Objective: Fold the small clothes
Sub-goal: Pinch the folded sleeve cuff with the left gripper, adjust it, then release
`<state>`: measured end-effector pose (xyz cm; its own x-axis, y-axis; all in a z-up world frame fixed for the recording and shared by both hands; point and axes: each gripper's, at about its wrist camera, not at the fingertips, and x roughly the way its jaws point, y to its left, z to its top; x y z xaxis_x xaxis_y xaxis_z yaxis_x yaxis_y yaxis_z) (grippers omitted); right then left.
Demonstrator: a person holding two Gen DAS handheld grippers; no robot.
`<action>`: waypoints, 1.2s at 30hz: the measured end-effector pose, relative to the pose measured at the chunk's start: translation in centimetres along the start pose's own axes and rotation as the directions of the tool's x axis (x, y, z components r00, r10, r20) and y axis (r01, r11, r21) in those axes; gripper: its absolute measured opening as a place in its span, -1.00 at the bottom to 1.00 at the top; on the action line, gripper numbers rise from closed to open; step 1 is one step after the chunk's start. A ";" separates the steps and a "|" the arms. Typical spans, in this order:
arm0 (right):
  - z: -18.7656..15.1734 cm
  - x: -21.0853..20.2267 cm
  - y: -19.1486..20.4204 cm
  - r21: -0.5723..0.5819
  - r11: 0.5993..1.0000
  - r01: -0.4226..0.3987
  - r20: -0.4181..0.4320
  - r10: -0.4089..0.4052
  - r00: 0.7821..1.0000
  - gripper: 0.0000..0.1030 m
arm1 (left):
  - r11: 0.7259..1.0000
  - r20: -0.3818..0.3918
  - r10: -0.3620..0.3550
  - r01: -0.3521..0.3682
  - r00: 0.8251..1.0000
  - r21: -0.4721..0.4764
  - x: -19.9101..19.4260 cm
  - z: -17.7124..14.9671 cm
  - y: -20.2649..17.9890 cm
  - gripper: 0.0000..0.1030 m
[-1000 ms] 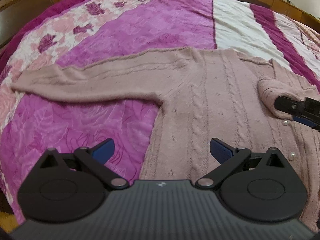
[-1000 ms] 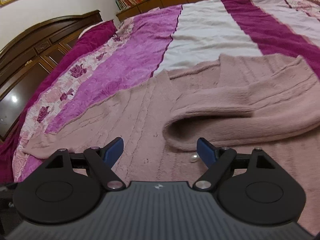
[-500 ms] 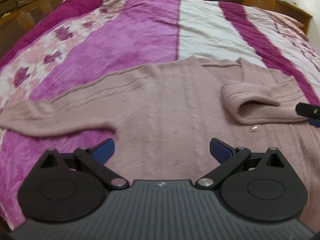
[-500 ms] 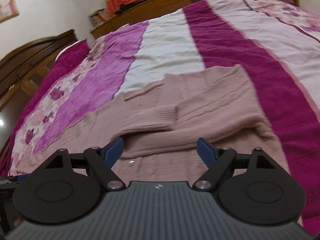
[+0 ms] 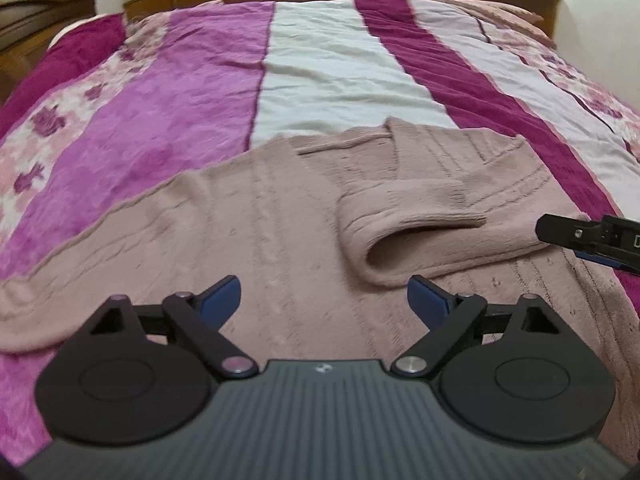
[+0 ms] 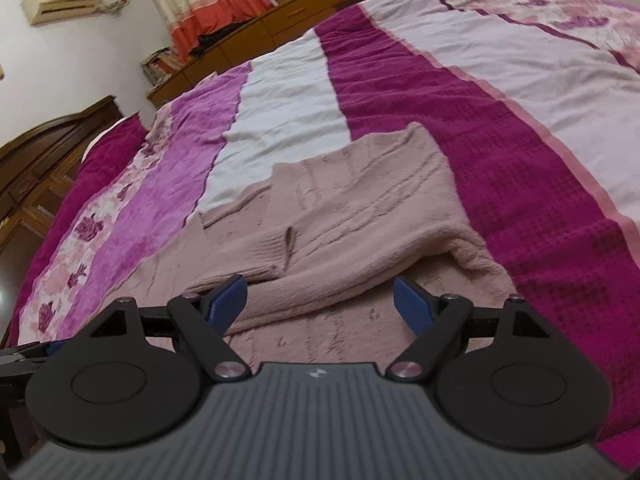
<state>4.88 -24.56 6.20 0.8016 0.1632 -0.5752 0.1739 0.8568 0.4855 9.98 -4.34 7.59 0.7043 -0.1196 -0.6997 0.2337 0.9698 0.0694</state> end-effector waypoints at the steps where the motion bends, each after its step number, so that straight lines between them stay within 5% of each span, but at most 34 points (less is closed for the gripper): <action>1: 0.0 0.3 -0.4 0.019 1.000 0.001 -0.002 -0.001 1.000 0.65 | 1.000 0.001 -0.003 0.003 1.000 0.017 0.4 0.2 -0.5 0.67; 15: -0.8 2.4 -2.8 0.113 0.993 -0.031 0.003 0.031 1.000 0.64 | 0.977 0.019 -0.026 0.021 0.999 0.213 5.4 2.2 -6.0 0.52; 18: -1.1 2.5 -2.9 0.110 0.993 -0.034 0.009 0.034 0.999 0.64 | 0.976 0.007 -0.032 0.029 0.999 0.216 6.2 2.4 -6.3 0.33; 20: -1.2 2.5 -2.9 0.100 0.994 -0.036 0.013 0.034 0.999 0.64 | 0.976 0.003 -0.040 0.039 0.999 0.212 6.5 2.4 -6.3 -0.23; 22: -1.3 2.6 -2.9 0.097 0.995 -0.037 0.017 0.036 0.999 0.64 | 0.981 0.009 -0.053 0.050 0.999 0.189 6.4 2.7 -6.0 -0.59; 25: -1.4 2.6 -3.1 0.102 0.994 -0.040 0.019 0.039 0.999 0.64 | 0.989 0.052 -0.077 0.070 0.996 0.127 5.6 3.1 -4.9 -0.77; 36: -1.6 2.8 -3.1 0.083 0.996 -0.033 0.022 0.031 0.999 0.64 | 0.994 0.134 0.026 -0.011 0.991 -0.107 3.1 3.4 0.7 -0.82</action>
<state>5.70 -25.94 2.02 0.8192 0.1789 -0.5449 0.1943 0.8074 0.5571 14.58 -4.76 7.85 0.7933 -0.1219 -0.5965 0.1528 0.9883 0.0013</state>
